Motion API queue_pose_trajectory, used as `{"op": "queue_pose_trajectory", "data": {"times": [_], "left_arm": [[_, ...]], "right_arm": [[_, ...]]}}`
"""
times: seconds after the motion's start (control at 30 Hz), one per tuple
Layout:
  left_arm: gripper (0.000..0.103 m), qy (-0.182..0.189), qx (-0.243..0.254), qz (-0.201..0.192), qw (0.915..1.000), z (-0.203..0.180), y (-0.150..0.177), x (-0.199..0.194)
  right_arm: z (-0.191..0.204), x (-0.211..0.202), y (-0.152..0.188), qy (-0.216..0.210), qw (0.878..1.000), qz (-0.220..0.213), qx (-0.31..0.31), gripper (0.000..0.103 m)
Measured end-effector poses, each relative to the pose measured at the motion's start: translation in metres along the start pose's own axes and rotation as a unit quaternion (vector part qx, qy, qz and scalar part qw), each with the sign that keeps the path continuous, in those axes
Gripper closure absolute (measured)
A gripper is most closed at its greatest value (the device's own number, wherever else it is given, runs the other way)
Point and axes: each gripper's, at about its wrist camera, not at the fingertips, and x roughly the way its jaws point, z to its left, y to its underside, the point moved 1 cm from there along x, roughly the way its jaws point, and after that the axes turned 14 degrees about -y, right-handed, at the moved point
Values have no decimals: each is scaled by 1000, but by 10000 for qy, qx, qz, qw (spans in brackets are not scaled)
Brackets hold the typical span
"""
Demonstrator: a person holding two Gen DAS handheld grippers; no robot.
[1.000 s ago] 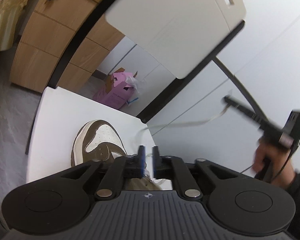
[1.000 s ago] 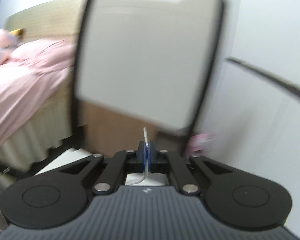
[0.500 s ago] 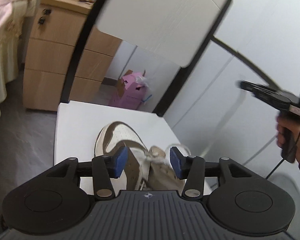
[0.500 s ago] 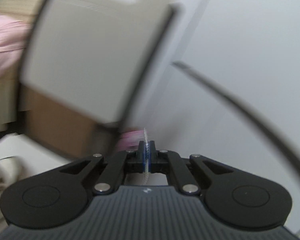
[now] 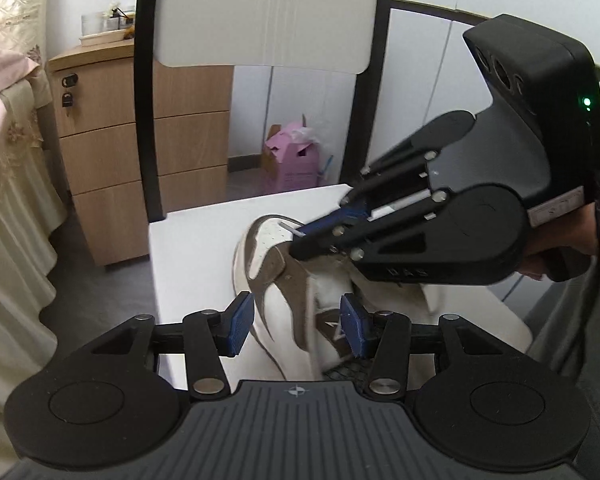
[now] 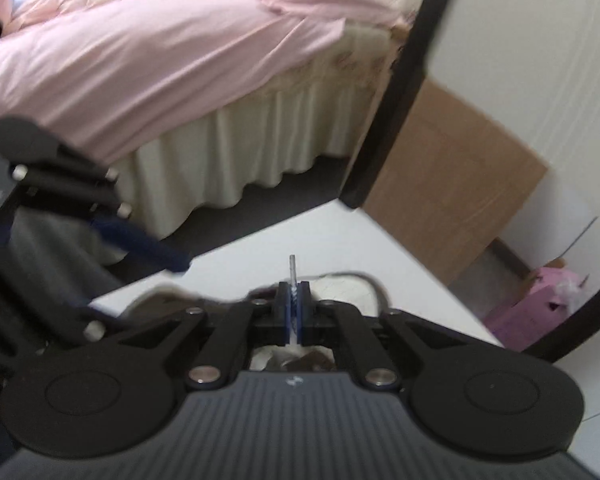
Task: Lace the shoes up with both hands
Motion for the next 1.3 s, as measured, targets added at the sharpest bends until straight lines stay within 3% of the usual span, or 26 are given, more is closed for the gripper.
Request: {"op": "queue_pose_trajectory", "data": {"times": [0.07,0.23,0.33,0.4,0.5,0.63,0.77,0.87,1.03,1.17,1.23,1.3], "left_arm": [[52,-18,23,-18,10000,-2,0,5],[76,-168,290,5,9994,-17,3,21],[83,-186,-291,46,9994,-5,3,26],[85,61,-960,205,9951,11,6,30],[85,499,-1996,480,9774,34,12,37],[85,1108,-3186,840,9377,61,25,51],[85,1448,-3770,1034,9090,74,32,60],[85,1561,-3928,1098,8996,77,33,63],[85,1598,-3927,1118,8988,78,33,64],[85,1562,-3779,1094,9060,76,30,61],[85,1493,-3579,1051,9157,73,26,60],[85,1310,-3103,914,9371,65,19,54]], "right_arm": [[-4,4,0,-99,9999,92,84,100],[-10,7,6,-262,9987,381,201,100],[-8,13,8,-334,9973,636,125,100],[-6,17,9,-382,9960,807,75,100],[-11,20,11,-536,9946,859,219,100],[-16,19,13,-779,9928,828,377,100],[-20,22,13,-1013,9899,835,527,100],[-23,26,12,-1147,9871,883,679,100],[-25,33,12,-1230,9835,983,886,100],[-28,31,13,-1259,9816,960,1067,100],[-31,31,14,-1288,9797,940,1212,101],[-34,31,14,-1308,9781,917,1336,101]]}}
